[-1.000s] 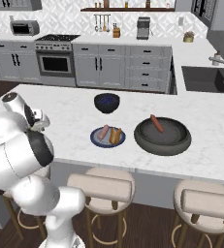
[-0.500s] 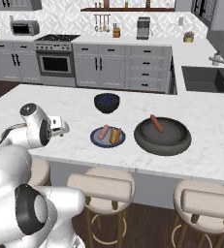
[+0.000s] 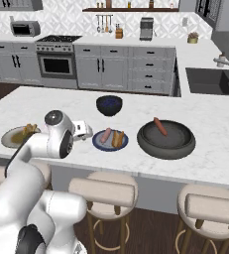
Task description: Place one bun and one sausage from the bowl on each plate.
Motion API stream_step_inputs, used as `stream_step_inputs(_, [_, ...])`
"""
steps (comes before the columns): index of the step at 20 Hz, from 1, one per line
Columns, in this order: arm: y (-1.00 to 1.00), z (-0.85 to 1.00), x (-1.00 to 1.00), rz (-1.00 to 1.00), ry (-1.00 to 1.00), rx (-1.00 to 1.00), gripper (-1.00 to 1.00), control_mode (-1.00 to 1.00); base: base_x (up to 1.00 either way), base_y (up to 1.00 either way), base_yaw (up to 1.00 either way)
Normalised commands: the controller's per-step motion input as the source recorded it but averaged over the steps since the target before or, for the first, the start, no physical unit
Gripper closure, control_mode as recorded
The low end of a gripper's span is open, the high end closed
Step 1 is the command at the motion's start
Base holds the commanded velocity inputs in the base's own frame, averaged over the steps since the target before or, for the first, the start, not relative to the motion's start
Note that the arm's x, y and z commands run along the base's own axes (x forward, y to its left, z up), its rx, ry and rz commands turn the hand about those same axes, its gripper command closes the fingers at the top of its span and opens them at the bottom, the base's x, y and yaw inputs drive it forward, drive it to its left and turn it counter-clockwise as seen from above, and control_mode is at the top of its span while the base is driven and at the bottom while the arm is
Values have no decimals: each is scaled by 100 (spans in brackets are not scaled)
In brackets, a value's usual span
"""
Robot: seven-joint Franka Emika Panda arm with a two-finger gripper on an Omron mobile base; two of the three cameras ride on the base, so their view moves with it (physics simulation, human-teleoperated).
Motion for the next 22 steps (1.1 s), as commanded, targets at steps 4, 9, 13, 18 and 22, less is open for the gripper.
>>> stream_step_inputs(4, [-80, 28, 11, 0, 0, 0, -100, -100, 0, 0, 0])
stream_step_inputs(9, [-75, 25, 20, 0, 0, 0, -100, -100, 0, 0, 0])
stream_step_inputs(13, [-76, 23, 20, 0, 0, 0, -100, -100, 0, 0, 0])
stream_step_inputs(18, [-69, 33, 27, 0, 0, 0, -100, -100, 0, 0, 0])
stream_step_inputs(22, [-65, 30, 29, 0, 0, 0, -100, -100, 0, 0, 0])
